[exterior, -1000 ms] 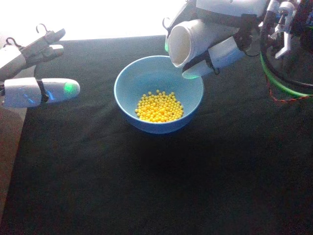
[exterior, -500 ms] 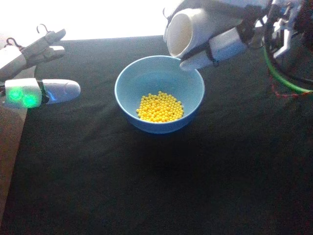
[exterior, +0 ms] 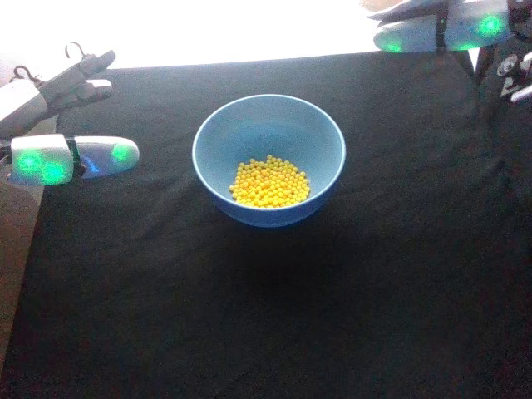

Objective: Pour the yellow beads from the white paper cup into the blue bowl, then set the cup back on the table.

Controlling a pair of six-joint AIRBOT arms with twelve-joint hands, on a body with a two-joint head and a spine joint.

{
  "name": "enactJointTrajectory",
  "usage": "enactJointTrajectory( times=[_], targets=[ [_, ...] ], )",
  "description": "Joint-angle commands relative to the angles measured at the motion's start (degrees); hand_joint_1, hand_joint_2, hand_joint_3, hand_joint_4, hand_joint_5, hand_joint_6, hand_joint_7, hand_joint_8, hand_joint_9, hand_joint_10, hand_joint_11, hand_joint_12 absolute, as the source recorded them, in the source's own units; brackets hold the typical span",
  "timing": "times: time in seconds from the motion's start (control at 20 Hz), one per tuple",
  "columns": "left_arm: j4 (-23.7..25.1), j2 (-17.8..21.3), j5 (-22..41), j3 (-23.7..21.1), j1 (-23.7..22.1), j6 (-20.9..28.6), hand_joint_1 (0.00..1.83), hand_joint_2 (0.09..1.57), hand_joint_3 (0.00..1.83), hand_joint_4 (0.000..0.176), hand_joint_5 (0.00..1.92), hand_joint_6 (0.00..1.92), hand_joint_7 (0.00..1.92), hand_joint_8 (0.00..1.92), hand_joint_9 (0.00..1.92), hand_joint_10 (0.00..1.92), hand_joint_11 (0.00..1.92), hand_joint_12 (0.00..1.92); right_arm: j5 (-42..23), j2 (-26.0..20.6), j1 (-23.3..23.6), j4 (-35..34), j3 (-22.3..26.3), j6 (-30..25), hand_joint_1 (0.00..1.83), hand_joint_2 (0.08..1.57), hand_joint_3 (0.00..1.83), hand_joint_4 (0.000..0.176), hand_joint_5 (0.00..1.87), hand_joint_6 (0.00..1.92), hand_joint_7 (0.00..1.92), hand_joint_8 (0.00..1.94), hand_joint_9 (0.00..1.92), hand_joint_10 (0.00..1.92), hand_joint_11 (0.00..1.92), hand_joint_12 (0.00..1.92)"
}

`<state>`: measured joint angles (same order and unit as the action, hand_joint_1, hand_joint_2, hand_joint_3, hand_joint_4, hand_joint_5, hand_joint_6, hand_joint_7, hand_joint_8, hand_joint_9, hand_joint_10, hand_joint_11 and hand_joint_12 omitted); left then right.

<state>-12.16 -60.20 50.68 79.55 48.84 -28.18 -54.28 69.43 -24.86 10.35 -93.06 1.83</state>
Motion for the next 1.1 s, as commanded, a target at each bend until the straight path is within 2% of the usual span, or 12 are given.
enactJointTrajectory(
  times=[0.0, 0.05, 0.1, 0.2, 0.25, 0.35, 0.4, 0.45, 0.55, 0.85, 0.95, 1.05],
  targets=[
    [-1.37, 0.14, 7.03, 0.07, -0.18, 0.61, 0.47, 0.81, 0.0, 0.084, 0.0, 0.0, 0.33, 0.01, 0.26, 0.01, 0.12, 0.12, -8.12, -0.85, -0.12, -4.14, -0.31, -0.31, 1.07, 1.05, 0.0, 0.164, 1.12, 0.74, 0.92, 0.06, 0.74, 0.14, 0.15, 1.58],
    [-1.47, 0.14, 7.05, 0.04, -0.05, 0.63, 0.46, 0.81, 0.0, 0.081, 0.0, 0.0, 0.32, 0.0, 0.26, 0.01, 0.12, 0.13, -8.5, -0.89, -0.85, -5.16, -0.39, -0.31, 1.08, 1.05, 0.0, 0.138, 1.13, 0.72, 0.94, 0.05, 0.74, 0.14, 0.14, 1.56],
    [-1.71, 0.12, 7.22, -0.02, 0.21, 0.7, 0.45, 0.8, 0.0, 0.077, 0.0, 0.0, 0.32, 0.0, 0.25, 0.01, 0.13, 0.13, -9.28, -0.85, -2.28, -7.23, -0.58, -0.31, 1.05, 1.07, 0.0, 0.168, 1.08, 0.81, 0.86, 0.01, 0.62, 0.06, 0.03, 1.33],
    [-1.78, 0.1, 7.26, -0.05, 0.39, 0.8, 0.44, 0.8, 0.0, 0.095, 0.01, 0.0, 0.32, 0.0, 0.24, 0.0, 0.14, 0.13, -10.65, -0.79, -4.94, -10.42, -0.7, -0.31, 1.06, 1.09, 0.0, 0.095, 1.03, 0.9, 0.9, 0.01, 0.63, 0.01, 0.0, 1.05],
    [-1.79, 0.1, 7.26, -0.06, 0.41, 0.8, 0.44, 0.81, 0.0, 0.067, 0.0, 0.0, 0.31, 0.0, 0.24, 0.0, 0.13, 0.13, -11.1, -0.74, -6.42, -12.43, -0.84, -0.31, 1.22, 1.07, 0.0, 0.0, 1.15, 0.78, 0.99, 0.65, 0.74, 0.02, 0.04, 1.07],
    [-1.82, 0.11, 7.29, -0.08, 0.44, 0.8, 0.43, 0.83, 0.01, 0.021, 0.0, 0.0, 0.31, 0.0, 0.24, 0.0, 0.13, 0.14, -11.45, -0.6, -8.89, -15.36, -1.09, -0.31, 1.07, 1.08, 0.0, 0.095, 1.06, 0.84, 0.85, 0.1, 0.61, 0.01, 0.05, 1.0],
    [-1.86, 0.11, 7.35, -0.09, 0.51, 0.82, 0.44, 0.82, 0.0, 0.043, 0.0, 0.0, 0.3, 0.0, 0.23, 0.0, 0.12, 0.14, -11.58, -0.48, -10.3, -16.84, -1.24, -0.31, 1.07, 1.08, 0.0, 0.111, 1.07, 0.83, 0.93, 0.04, 0.62, 0.01, 0.06, 1.0],
    [-1.87, 0.11, 7.35, -0.11, 0.57, 0.84, 0.44, 0.83, 0.0, 0.055, 0.0, 0.0, 0.3, 0.0, 0.23, 0.0, 0.11, 0.14, -11.59, -0.39, -10.87, -17.57, -1.35, -0.31, 1.07, 1.08, 0.0, 0.105, 1.05, 0.86, 0.96, 0.02, 0.62, 0.0, 0.05, 1.0],
    [-2.02, 0.12, 7.49, -0.12, 0.82, 1.03, 0.46, 0.83, 0.0, 0.085, 0.01, 0.0, 0.31, 0.0, 0.19, 0.0, 0.08, 0.13, -11.59, -0.07, -12.28, -19.06, -1.7, -0.31, 1.08, 1.1, 0.0, 0.026, 1.02, 0.91, 0.93, 0.0, 0.62, 0.0, 0.07, 0.95],
    [-2.1, 0.15, 7.62, -0.15, 1.01, 1.28, 0.45, 0.86, 0.0, 0.131, 0.0, 0.0, 0.27, 0.0, 0.16, 0.0, 0.01, 0.29, -11.59, 0.69, -15.0, -21.57, -2.16, -0.32, 1.09, 1.11, 0.0, 0.0, 0.99, 0.97, 0.65, 0.0, 0.32, 0.0, 0.0, 0.71],
    [-2.1, 0.16, 7.65, -0.17, 1.07, 1.3, 0.44, 0.85, 0.0, 0.13, 0.0, 0.0, 0.28, 0.0, 0.16, 0.0, 0.0, 0.32, -11.59, 1.02, -15.58, -21.82, -2.36, -0.32, 1.07, 1.12, 0.0, 0.025, 0.96, 1.01, 0.54, 0.0, 0.22, 0.0, 0.0, 0.53],
    [-2.1, 0.18, 7.65, -0.21, 1.07, 1.31, 0.43, 0.84, 0.0, 0.156, 0.0, 0.0, 0.29, 0.0, 0.17, 0.0, 0.0, 0.34, -11.57, 1.22, -15.85, -21.88, -2.48, -0.32, 1.08, 1.13, 0.0, 0.0, 0.95, 1.05, 0.45, 0.0, 0.17, 0.0, 0.0, 0.41]
  ],
)
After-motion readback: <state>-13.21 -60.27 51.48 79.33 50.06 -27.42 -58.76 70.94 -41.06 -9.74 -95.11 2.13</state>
